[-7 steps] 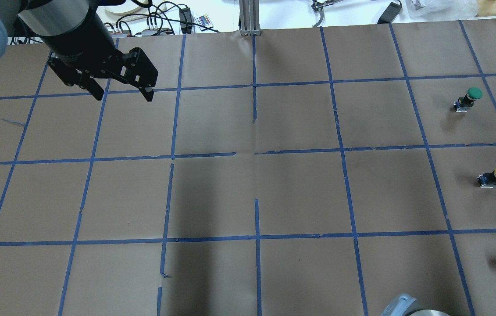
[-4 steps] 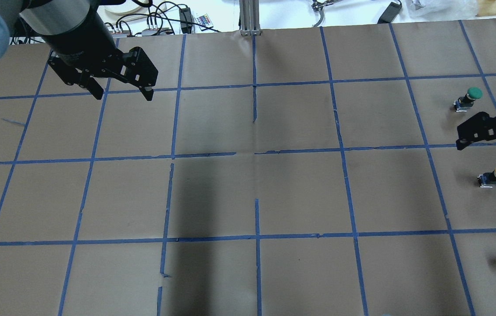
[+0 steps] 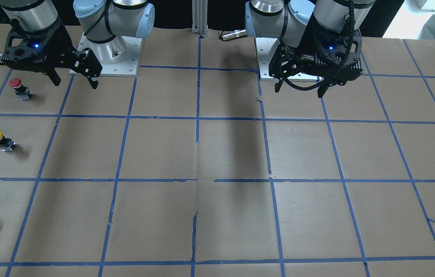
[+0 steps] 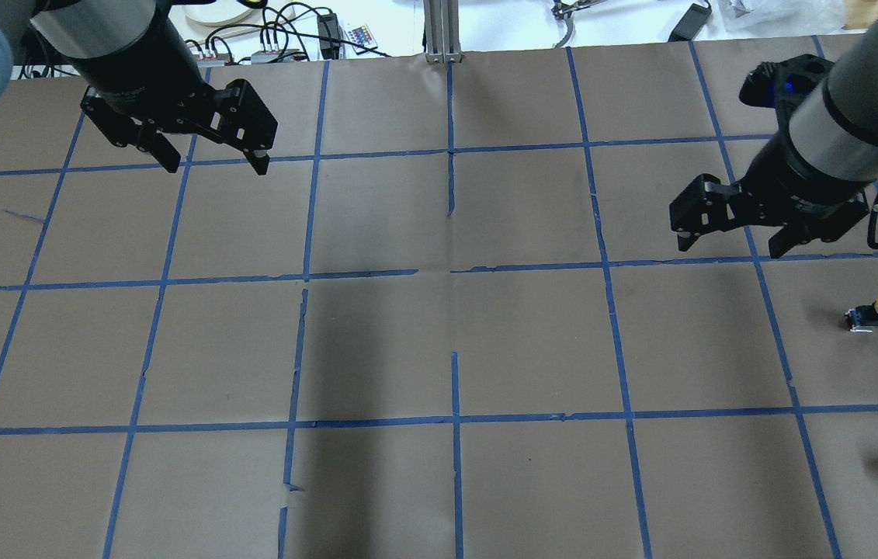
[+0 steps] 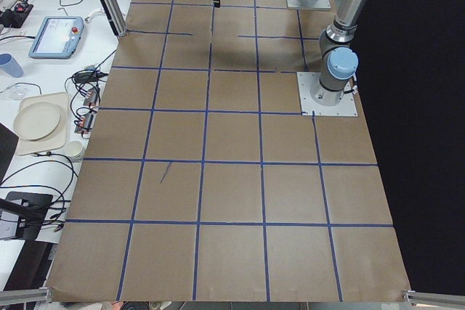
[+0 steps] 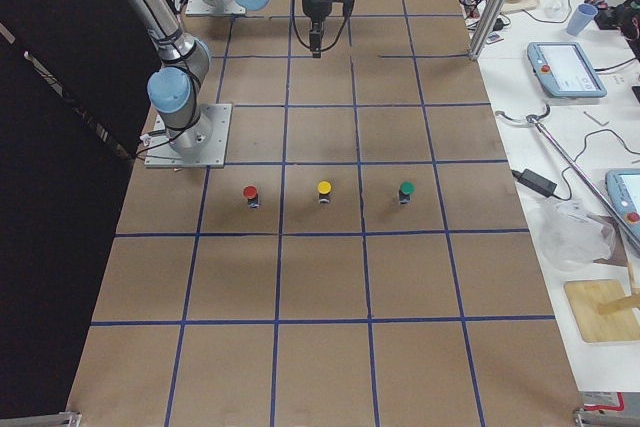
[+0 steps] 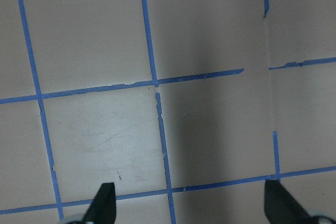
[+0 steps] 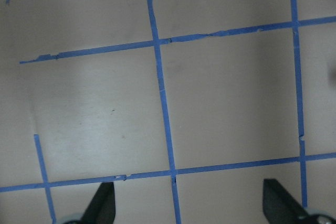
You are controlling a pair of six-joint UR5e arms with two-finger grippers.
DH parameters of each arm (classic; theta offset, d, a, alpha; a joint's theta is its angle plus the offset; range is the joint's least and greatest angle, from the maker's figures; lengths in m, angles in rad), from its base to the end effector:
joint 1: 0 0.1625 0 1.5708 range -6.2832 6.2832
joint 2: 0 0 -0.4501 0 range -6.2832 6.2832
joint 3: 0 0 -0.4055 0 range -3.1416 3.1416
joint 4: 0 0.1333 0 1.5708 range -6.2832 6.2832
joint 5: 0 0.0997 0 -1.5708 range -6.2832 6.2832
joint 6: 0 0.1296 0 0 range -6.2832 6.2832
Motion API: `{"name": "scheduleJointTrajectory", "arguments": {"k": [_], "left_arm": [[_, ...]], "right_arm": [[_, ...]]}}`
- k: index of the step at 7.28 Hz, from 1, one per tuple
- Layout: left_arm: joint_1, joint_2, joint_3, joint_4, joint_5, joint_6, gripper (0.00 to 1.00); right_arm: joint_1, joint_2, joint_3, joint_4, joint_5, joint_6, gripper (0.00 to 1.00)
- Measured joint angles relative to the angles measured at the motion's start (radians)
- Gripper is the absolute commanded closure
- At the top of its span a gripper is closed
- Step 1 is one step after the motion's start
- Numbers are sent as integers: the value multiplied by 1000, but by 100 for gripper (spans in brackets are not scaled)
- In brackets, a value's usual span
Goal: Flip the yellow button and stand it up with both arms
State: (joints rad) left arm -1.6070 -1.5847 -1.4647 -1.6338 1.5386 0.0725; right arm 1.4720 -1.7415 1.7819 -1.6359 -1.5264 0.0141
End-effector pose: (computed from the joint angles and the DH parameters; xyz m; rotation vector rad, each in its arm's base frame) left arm -0.1560 -0.5082 0.5233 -0.1697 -3.1050 0.0463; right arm 0.0958 -0.4432 0.4627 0.1739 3.0931 -0.0411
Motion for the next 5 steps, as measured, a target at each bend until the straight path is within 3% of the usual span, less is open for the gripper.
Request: {"name": "scheduleJointTrajectory", "arguments": {"k": [2,5], "left_arm": [[0,0,-1,0,2,2,0],[-1,2,-8,0,2,3,0]], "right_arm": [[91,97,-153,85,3,90,0],[122,133,-206,107,3,115,0]]}}
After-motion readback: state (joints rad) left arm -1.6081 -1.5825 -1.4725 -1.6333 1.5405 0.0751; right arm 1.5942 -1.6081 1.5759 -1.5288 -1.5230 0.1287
